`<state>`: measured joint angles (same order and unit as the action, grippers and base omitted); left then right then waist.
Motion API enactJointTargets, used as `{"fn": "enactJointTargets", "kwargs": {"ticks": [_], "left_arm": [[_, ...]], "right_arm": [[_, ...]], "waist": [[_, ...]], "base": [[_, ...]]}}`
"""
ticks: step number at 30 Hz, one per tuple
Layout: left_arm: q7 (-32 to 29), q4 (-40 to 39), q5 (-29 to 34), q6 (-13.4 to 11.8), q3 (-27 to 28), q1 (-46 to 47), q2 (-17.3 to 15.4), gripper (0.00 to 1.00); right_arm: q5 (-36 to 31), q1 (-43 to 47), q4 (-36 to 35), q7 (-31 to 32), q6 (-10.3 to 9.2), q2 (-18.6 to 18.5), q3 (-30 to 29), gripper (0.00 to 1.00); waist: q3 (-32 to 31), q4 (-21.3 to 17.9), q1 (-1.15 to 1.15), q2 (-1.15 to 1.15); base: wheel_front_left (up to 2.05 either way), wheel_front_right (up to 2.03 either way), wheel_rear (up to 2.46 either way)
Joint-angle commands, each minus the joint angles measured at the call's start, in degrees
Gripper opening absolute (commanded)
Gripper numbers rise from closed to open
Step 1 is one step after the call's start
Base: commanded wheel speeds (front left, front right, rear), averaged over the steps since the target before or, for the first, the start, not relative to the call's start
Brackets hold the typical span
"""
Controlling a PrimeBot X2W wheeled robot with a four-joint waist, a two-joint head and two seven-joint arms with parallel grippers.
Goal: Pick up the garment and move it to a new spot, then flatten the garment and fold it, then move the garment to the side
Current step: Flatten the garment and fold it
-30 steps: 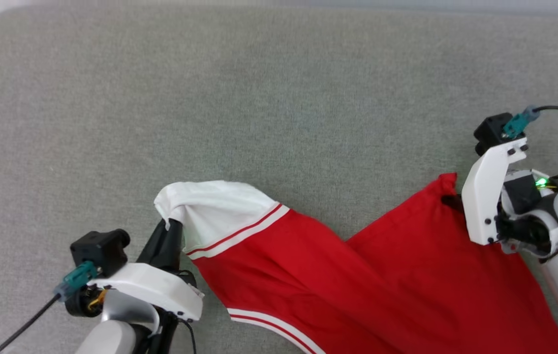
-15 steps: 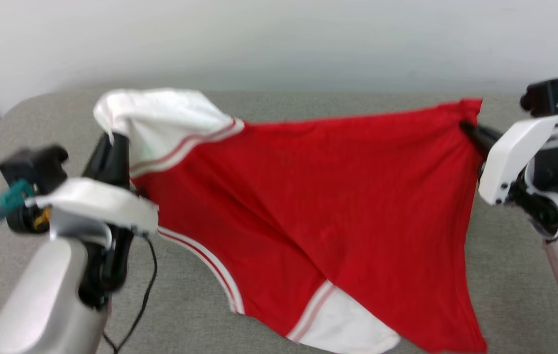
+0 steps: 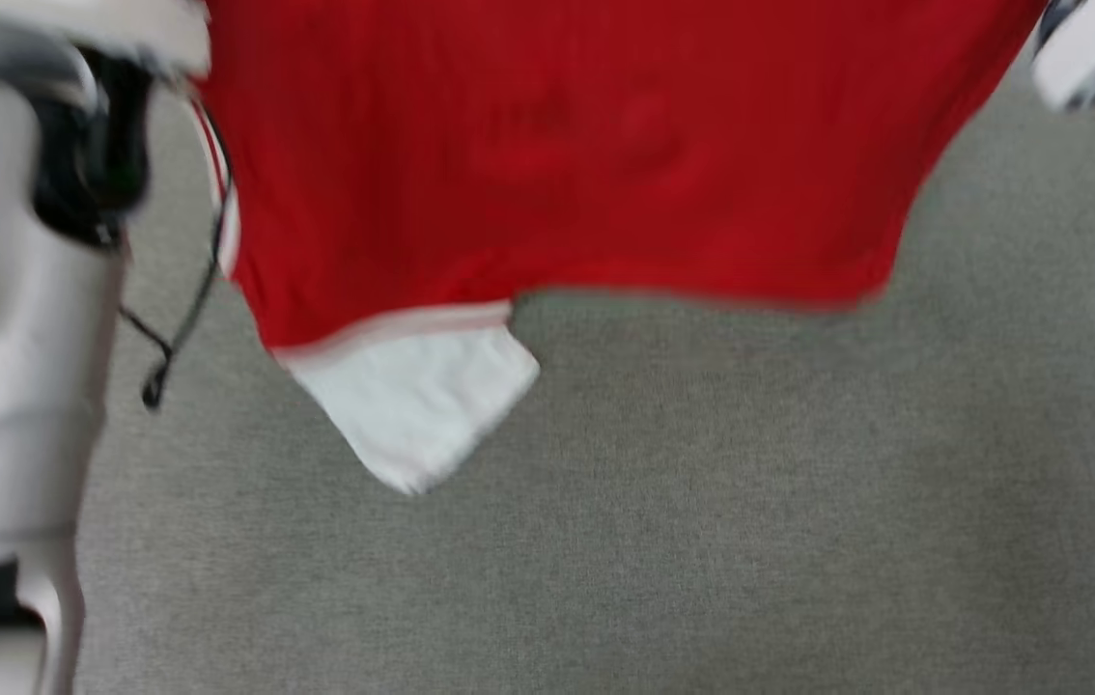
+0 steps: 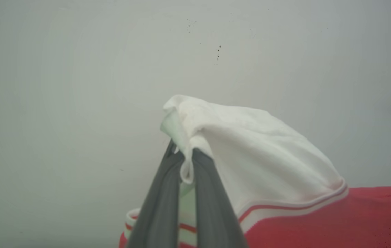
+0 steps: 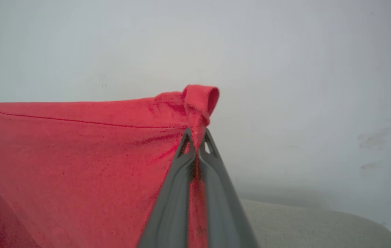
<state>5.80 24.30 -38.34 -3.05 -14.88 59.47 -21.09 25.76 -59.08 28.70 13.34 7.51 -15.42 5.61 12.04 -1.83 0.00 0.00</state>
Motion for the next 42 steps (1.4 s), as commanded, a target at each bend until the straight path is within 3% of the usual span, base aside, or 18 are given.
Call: {"fn": "enactJointTargets", "kwargs": {"ticks": [1, 12, 19, 30, 31, 35, 42], "left_arm": [[0.4, 0.3, 0.3, 0.2, 0.2, 1.4, -0.1, 0.00], [2.1, 6.4, 3.8, 1.3, 0.7, 28.2, -1.7, 0.00], [2.6, 9.2, 4.7, 1.8, -0.6, 33.9, -0.7, 0.00], [5.4, 19.2, 2.6, 4.4, -1.9, 29.3, 3.0, 0.00], [6.7, 22.2, 1.8, 5.9, -2.0, 26.3, 4.0, 0.00], [8.2, 25.1, 0.4, 7.7, -1.9, 19.1, 4.8, 0.00], [9.4, 25.0, -1.4, 9.5, -1.1, -0.7, 5.2, 0.00]], "right_arm": [[-0.2, -1.2, 0.2, -0.4, -0.04, 0.2, -0.2, 0.00], [-1.8, -22.8, -0.3, -3.8, -0.04, 0.2, -2.1, 0.00], [-1.6, -31.3, 4.2, -5.8, -0.03, 0.4, 0.9, 0.00], [3.6, -33.4, 17.8, -11.0, -0.04, 0.5, 9.5, 0.00], [5.7, -30.7, 21.0, -12.3, -0.04, 0.1, 12.0, 0.00], [8.4, -24.2, 23.4, -13.6, -0.03, -0.1, 15.8, 0.00], [13.8, -6.2, 22.8, -15.7, -0.04, -1.4, 21.6, 0.00]], "waist": [[3.1, -0.7, 0.00, 0.00], [17.4, -2.2, 0.00, 0.00], [24.5, -1.5, 0.00, 0.00], [27.7, 0.4, 0.00, 0.00], [26.1, 0.9, 0.00, 0.00], [21.7, 1.1, 0.00, 0.00], [9.1, 0.8, 0.00, 0.00]], "base": [[0.00, 0.00, 0.00], [0.00, 0.00, 0.00], [0.00, 0.00, 0.00], [0.00, 0.00, 0.00], [0.00, 0.00, 0.00], [0.00, 0.00, 0.00], [0.00, 0.00, 0.00]]}}
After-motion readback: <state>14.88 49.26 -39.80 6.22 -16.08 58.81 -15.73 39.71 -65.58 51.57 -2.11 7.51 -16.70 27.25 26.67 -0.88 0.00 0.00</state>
